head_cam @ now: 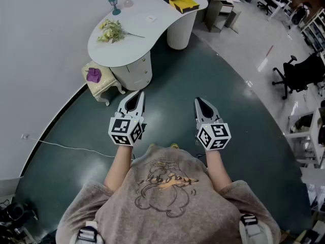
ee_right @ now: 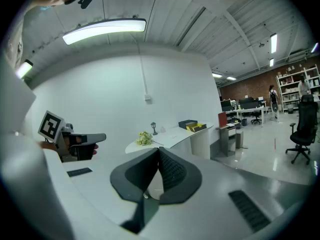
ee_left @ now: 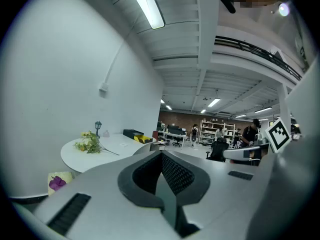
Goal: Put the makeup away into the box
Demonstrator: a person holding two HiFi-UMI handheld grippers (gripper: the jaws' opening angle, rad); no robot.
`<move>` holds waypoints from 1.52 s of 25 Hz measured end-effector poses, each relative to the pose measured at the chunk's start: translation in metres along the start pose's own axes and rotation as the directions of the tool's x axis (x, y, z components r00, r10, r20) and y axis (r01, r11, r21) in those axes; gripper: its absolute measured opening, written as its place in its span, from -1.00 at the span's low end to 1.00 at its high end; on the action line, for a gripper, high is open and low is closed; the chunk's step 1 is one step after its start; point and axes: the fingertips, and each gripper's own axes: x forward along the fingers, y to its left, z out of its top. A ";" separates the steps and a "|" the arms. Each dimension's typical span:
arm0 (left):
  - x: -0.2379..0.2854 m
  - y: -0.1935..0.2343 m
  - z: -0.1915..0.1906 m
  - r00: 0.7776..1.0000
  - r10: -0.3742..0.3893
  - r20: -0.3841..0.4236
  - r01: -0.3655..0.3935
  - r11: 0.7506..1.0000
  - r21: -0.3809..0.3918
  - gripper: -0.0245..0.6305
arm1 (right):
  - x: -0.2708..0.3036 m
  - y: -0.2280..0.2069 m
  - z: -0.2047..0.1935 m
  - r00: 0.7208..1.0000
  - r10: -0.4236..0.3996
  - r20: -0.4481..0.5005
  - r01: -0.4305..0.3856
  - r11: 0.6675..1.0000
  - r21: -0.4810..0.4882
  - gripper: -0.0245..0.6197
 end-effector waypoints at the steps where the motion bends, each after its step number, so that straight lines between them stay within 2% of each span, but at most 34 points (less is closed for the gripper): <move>1: 0.000 0.002 0.000 1.000 -0.002 -0.001 0.002 1.000 -0.001 -0.87 | 0.002 0.004 0.000 1.000 0.016 0.003 -0.016 1.000 0.005 -0.92; 5: -0.005 0.009 0.000 1.000 -0.005 -0.005 0.005 1.000 -0.001 -0.87 | 0.006 0.018 -0.005 0.999 0.042 -0.011 -0.042 0.999 0.016 -0.92; 10: -0.005 0.021 -0.005 0.999 -0.029 -0.018 0.030 0.999 0.038 -0.86 | 0.011 0.029 -0.018 0.999 0.027 -0.035 -0.026 0.999 0.023 -0.92; 14: -0.006 0.030 -0.010 0.998 -0.052 -0.022 0.053 0.998 0.039 -0.87 | 0.012 0.037 -0.030 0.999 0.001 -0.039 0.000 0.999 0.033 -0.92; 22: 0.011 0.041 -0.009 0.997 -0.073 -0.023 0.074 0.996 0.054 -0.87 | 0.033 0.037 -0.029 0.999 -0.015 -0.029 0.016 0.999 0.037 -0.92; 29: 0.053 0.059 -0.008 0.997 -0.070 -0.020 0.071 0.996 0.046 -0.87 | 0.073 0.013 -0.023 0.999 -0.009 -0.032 0.010 0.999 0.040 -0.92; 38: 0.144 0.084 0.013 0.998 -0.055 -0.020 0.056 0.997 0.044 -0.86 | 0.153 -0.036 0.004 0.999 0.015 -0.047 -0.012 0.998 0.060 -0.92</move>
